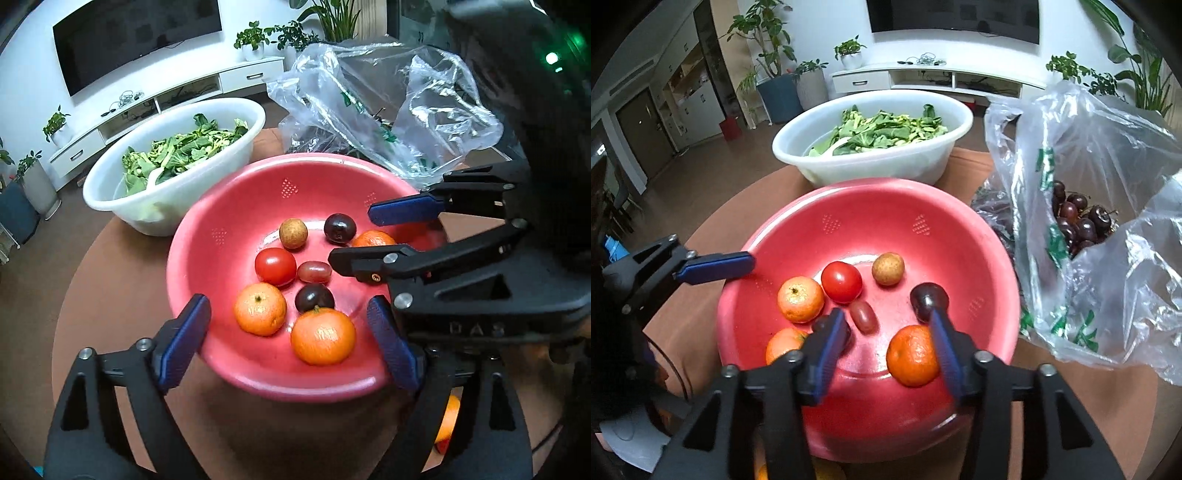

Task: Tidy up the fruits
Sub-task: 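Carry the tangerine and grape into the red basin and open both tools, then move both open tools back toward the remaining fruit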

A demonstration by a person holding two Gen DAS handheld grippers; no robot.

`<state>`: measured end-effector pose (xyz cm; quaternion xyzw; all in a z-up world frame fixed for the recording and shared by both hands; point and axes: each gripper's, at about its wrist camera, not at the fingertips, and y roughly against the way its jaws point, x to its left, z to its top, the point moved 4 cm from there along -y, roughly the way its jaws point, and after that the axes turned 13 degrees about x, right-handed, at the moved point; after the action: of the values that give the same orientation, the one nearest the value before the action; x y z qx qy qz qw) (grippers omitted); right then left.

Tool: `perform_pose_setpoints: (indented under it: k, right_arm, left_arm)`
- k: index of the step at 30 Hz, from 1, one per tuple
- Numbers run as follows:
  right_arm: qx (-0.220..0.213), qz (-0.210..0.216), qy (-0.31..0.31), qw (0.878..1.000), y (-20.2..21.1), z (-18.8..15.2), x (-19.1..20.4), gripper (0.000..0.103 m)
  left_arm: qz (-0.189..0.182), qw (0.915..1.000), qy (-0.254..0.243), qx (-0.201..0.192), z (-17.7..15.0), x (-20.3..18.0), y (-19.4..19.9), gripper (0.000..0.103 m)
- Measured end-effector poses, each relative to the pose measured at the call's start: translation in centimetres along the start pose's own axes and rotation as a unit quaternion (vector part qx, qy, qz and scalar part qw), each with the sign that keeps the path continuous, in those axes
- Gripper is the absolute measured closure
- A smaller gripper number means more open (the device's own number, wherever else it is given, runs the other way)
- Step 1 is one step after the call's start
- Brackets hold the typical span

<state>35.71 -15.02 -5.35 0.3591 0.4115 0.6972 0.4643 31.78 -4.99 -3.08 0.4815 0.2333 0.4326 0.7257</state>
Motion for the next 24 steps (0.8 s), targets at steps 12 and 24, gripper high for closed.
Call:
perform_pose_setpoints:
  k: [12, 24]
  right_arm:
    - [-0.066, 0.042, -0.058, 0.995, 7.3, -6.3, -0.8, 0.029]
    - [-0.072, 0.066, -0.053, 0.994, 9.2, -18.4, 5.7, 0.029]
  left_arm:
    - [0.015, 0.9969, 0.052, -0.058, -6.8, 1.7, 7.2, 0.0]
    - [0.007, 0.999, 0.026, 0.035, -16.3, -1.9, 5.0, 0.0]
